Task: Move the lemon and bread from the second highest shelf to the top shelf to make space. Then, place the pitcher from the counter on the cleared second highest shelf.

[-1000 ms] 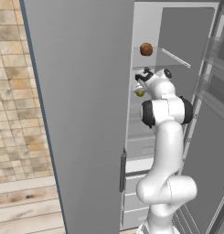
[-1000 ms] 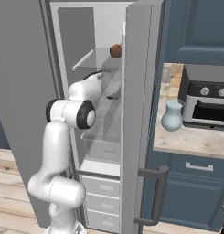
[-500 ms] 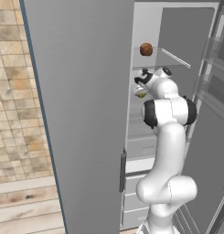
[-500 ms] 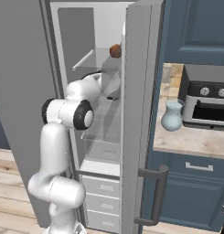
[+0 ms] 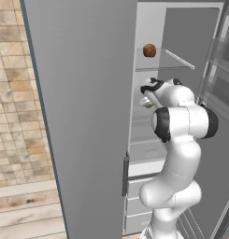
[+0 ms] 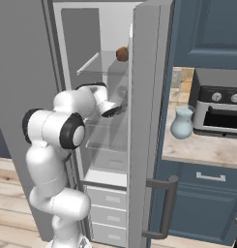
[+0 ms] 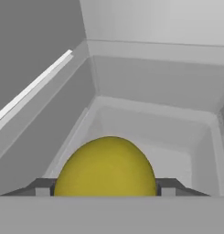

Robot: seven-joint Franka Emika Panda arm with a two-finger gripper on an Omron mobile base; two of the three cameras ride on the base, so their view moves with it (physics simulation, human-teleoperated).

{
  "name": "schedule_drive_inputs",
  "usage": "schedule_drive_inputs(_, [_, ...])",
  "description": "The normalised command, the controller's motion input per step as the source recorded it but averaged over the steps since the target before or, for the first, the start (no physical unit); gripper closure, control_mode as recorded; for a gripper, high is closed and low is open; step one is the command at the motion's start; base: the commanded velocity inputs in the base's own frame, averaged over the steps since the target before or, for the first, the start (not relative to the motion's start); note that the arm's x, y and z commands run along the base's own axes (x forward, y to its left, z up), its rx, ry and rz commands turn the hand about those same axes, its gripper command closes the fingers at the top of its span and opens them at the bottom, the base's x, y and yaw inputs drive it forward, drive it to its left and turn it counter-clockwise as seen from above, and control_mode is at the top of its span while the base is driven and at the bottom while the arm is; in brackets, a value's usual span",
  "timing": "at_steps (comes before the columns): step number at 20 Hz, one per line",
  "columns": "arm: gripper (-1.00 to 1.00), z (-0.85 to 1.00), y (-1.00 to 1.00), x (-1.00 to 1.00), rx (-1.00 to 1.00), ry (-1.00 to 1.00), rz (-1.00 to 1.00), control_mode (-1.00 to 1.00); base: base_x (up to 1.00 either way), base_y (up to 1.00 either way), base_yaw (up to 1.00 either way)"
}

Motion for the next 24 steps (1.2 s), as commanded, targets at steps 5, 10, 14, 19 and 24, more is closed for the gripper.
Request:
schedule_drive_inputs(5, [1.0,0.13,0.03,-1.0,0.0,-0.07,0.0,-1.0,0.0,0.0,0.0])
schedule_drive_inputs(10, [1.0,0.79,0.0,-0.96,0.0,0.0,0.0,-1.0,0.0,0.0,0.0])
schedule_drive_inputs(14, [1.0,0.99,0.01,-0.86,0.0,0.04,0.0,-1.0,0.0,0.0,0.0])
schedule_drive_inputs(19, [1.0,0.99,0.15,-0.77,-0.06,0.03,0.0,-1.0,0.0,0.0,0.0])
schedule_drive_inputs(24, [1.0,0.94,0.09,-0.55,-0.07,0.0,-0.03,-1.0,0.0,0.0,0.0])
